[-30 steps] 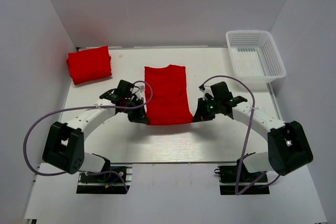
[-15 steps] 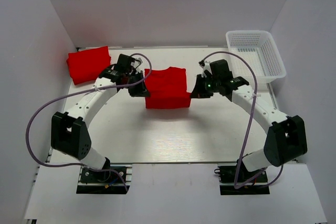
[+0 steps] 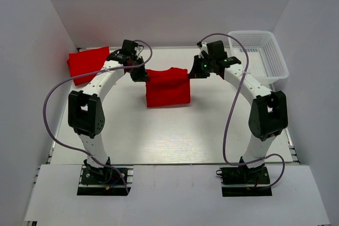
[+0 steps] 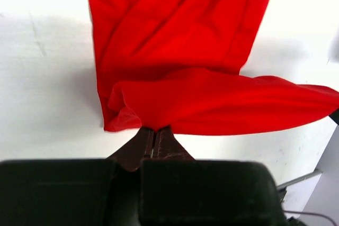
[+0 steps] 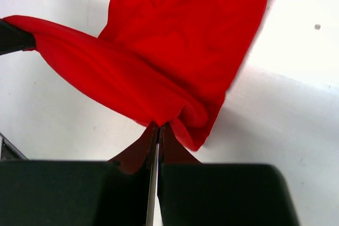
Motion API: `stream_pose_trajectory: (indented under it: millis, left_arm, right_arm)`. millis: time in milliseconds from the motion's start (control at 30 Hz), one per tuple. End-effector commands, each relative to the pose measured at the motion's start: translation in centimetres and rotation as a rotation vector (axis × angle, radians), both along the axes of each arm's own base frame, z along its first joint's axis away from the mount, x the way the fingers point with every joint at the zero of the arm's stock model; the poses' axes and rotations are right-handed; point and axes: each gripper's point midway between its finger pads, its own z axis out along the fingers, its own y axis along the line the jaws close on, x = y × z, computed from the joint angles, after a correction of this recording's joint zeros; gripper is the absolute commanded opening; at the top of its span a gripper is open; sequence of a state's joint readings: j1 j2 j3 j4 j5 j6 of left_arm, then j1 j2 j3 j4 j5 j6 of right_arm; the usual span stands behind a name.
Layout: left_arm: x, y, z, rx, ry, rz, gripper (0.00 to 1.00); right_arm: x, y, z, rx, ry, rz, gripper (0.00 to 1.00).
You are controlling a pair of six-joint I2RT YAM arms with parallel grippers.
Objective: Fold and stack the t-shirts
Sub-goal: Fold the long partially folded tshirt into a neat square
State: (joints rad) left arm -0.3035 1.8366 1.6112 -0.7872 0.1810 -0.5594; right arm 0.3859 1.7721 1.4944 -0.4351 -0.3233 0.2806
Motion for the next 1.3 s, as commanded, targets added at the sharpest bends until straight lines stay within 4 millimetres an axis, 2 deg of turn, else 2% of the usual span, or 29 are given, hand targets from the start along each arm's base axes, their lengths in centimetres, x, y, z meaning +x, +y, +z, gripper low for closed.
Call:
stream_pose_trajectory:
  millis: [0, 33, 67, 233, 267, 333, 367, 467, 700, 767, 800, 833, 900, 933, 1000, 1067, 1133, 1200, 1233, 1267]
  left_arm:
    - [2.2, 1.3, 2.3, 0.003, -0.059, 0.053, 0.00]
    - [2.7, 1.2, 1.7, 0.006, -0.049, 0.053, 0.00]
    - [3.3, 1.0, 2.3, 0.001, -0.066, 0.053, 0.00]
    - [5.3, 1.6, 2.7, 0.008, -0.091, 0.071, 0.00]
    - [5.8, 2.1, 2.6, 0.008, -0.091, 0.082, 0.00]
    - [6.1, 1.6, 2.7, -0.009, -0.100, 0.060, 0.00]
    - [6.3, 1.4, 3.3, -0.020, -0.113, 0.055, 0.00]
    - [6.7, 1.2, 3.3, -0.023, -0.118, 0.041, 0.00]
    - [8.9, 1.2, 4.7, -0.024, -0.218, 0.023, 0.00]
    - [9.4, 1.1, 3.5, -0.019, -0.199, 0.022, 0.00]
    - [10.1, 1.0, 4.0, -0.025, -0.221, 0.023, 0.00]
    - [10.6, 1.4, 3.8, -0.020, -0.230, 0.025, 0.00]
    - [11.6, 0.9, 3.1, -0.033, -0.230, 0.014, 0.00]
    - [12.2, 0.8, 2.9, -0.036, -0.241, 0.014, 0.00]
    - [13.0, 0.7, 2.2, -0.051, -0.240, 0.009, 0.00]
    - [13.9, 0.5, 0.7, -0.050, -0.234, 0.009, 0.00]
    - [15.0, 0.3, 0.3, -0.064, -0.261, 0.018, 0.00]
    - [16.0, 0.5, -0.5, -0.078, -0.270, 0.029, 0.00]
    - [16.5, 0.4, -0.4, -0.087, -0.282, 0.036, 0.00]
    - [16.9, 0.3, -0.2, -0.090, -0.297, 0.036, 0.00]
  right_arm:
    - [2.7, 0.1, 2.5, 0.030, -0.084, 0.000, 0.00]
    - [3.2, 0.3, 2.1, 0.040, -0.077, 0.004, 0.00]
    - [3.9, 0.4, 2.7, 0.054, -0.103, 0.005, 0.00]
    - [5.9, 0.6, 2.0, 0.076, -0.084, 0.009, 0.00]
    - [6.2, 0.9, 2.5, 0.087, -0.093, 0.018, 0.00]
    - [7.0, 0.7, 2.8, 0.093, -0.104, 0.010, 0.00]
    - [6.9, 0.9, 2.6, 0.097, -0.095, 0.018, 0.00]
    - [7.3, 0.8, 3.1, 0.105, -0.116, 0.022, 0.00]
    - [8.6, 0.6, 3.8, 0.131, -0.161, 0.019, 0.00]
    - [9.3, 0.3, 3.7, 0.132, -0.166, 0.010, 0.00]
    - [9.5, 0.4, 3.5, 0.130, -0.166, 0.009, 0.00]
    - [10.1, 0.3, 4.3, 0.137, -0.183, 0.003, 0.00]
    - [10.8, 0.3, 3.1, 0.142, -0.161, -0.001, 0.00]
    - [11.3, 0.4, 3.7, 0.154, -0.173, -0.004, 0.00]
    - [12.6, 0.6, 2.9, 0.180, -0.155, -0.010, 0.00]
    - [13.5, 0.9, 2.1, 0.204, -0.160, 0.000, 0.00]
    - [14.7, 1.2, 0.9, 0.237, -0.159, -0.010, 0.00]
    - [16.1, 1.3, 2.1, 0.265, -0.222, -0.016, 0.00]
    - [16.6, 1.6, 0.3, 0.267, -0.200, -0.010, 0.00]
    - [17.7, 1.6, 1.3, 0.275, -0.250, -0.018, 0.00]
